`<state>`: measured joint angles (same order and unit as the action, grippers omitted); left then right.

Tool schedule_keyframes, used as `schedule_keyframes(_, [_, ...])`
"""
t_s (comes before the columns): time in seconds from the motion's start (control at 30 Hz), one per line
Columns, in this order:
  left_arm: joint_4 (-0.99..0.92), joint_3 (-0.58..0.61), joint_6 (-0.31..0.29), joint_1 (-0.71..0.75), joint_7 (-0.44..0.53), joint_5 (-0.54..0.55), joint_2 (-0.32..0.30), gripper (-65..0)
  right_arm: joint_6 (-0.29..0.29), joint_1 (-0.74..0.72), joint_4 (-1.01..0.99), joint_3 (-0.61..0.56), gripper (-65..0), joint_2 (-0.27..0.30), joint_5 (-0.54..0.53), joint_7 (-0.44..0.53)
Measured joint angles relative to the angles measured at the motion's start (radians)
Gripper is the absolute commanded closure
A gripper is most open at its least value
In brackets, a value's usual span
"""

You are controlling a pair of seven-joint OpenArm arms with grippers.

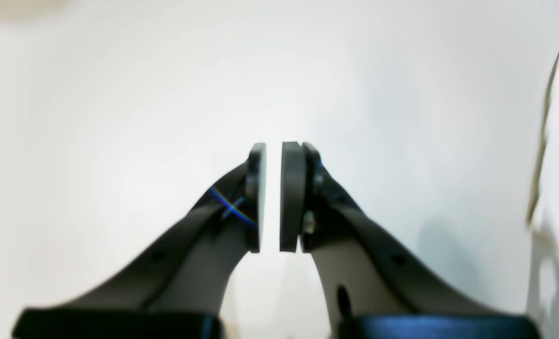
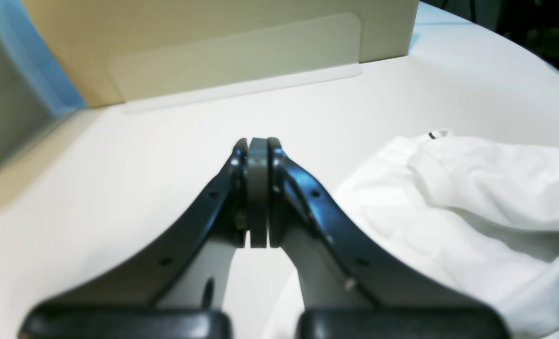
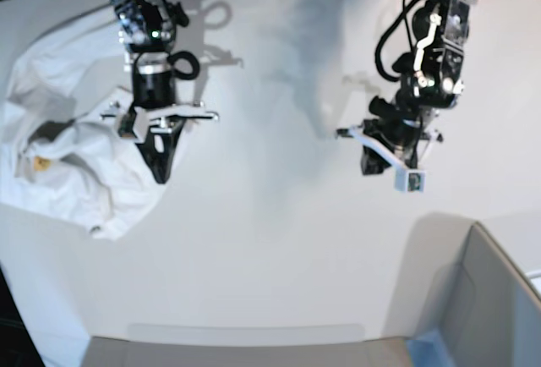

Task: Layout the t-shirt on the table in an organized manner, then fold the t-shirt properly

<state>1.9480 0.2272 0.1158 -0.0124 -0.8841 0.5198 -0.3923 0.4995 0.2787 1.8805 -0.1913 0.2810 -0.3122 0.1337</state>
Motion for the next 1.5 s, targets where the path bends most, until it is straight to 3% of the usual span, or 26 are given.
schedule_keyframes(0.1, [0.001, -0.001, 0.004, -0.009, 0.012, -0.003, -0.004, -6.2, 0.041, 0.060, 0.020, 0.182, 0.0, -0.048, 0.002, 0.018])
schedule_keyframes(0.27, [-0.003, -0.001, 0.000, 0.047, -0.027, 0.006, 0.003, -6.2, 0.021, 0.090, -0.043, 0.466, 0.0, -0.153, 0.001, 0.004])
schedule_keyframes(0.47, [0.000, -0.003, 0.000, 0.032, -0.003, 0.002, -0.018, -6.2, 0.020, 0.048, -0.199, 0.472, 0.0, -0.151, -0.016, -0.303])
schedule_keyframes(0.5, [0.000, -0.003, 0.000, 0.037, -0.006, 0.002, -0.020, -6.2, 0.005, 0.027, -0.227, 0.466, 0.0, -0.149, -0.047, -0.356])
schedule_keyframes(0.6, [0.000, -0.004, 0.003, 0.043, -0.005, 0.003, -0.026, -6.2, -0.121, -0.056, -0.298, 0.452, 0.0, -0.143, -0.079, -0.481])
schedule_keyframes(0.73, [0.005, -0.005, 0.003, 0.049, -0.005, 0.004, -0.030, -6.2, -0.265, -0.204, -0.364, 0.446, 0.0, -0.153, -0.102, -0.739])
schedule_keyframes(0.83, [0.005, -0.005, 0.000, 0.050, -0.005, 0.004, -0.031, -6.2, -0.323, -0.292, -0.405, 0.348, 0.0, -0.170, -0.090, -0.859])
schedule_keyframes(0.9, [0.006, -0.006, 0.000, 0.051, -0.003, 0.004, -0.033, -6.2, -0.359, -0.352, -0.438, 0.222, 0.0, -0.184, -0.095, -0.907])
schedule_keyframes(1.0, [0.006, -0.006, -0.001, 0.051, -0.005, 0.005, -0.032, -6.2, -0.397, -0.413, -0.448, 0.007, 0.0, -0.208, -0.108, -0.896])
schedule_keyframes(1.07, [0.006, -0.006, 0.000, 0.048, -0.004, 0.004, -0.033, -6.2, -0.404, -0.464, -0.428, -0.103, 0.0, -0.221, -0.119, -0.798])
schedule_keyframes(1.13, [0.006, -0.006, 0.003, 0.050, -0.006, 0.005, -0.035, -6.2, -0.396, -0.496, -0.332, -0.139, 0.0, -0.216, -0.103, -0.671])
schedule_keyframes(1.2, [0.006, -0.006, 0.003, 0.051, -0.006, 0.005, -0.034, -6.2, -0.396, -0.501, -0.225, -0.108, 0.0, -0.206, -0.103, -0.586])
schedule_keyframes(1.3, [0.033, -0.006, 0.005, 0.057, -0.006, 0.004, -0.034, -6.3, -0.387, -0.434, -0.116, 0.011, 0.0, -0.196, -0.108, -0.601])
schedule_keyframes(1.4, [0.069, -0.005, 0.000, 0.076, -0.005, 0.005, -0.035, -6.4, -0.291, -0.299, -0.075, 0.159, 0.0, -0.169, -0.100, -0.628])
schedule_keyframes(1.5, [0.071, 0.009, 0.000, 0.079, -0.006, 0.005, -0.030, -7.8, -0.269, -0.217, -0.011, 0.269, 0.0, -0.149, -0.091, -0.622])
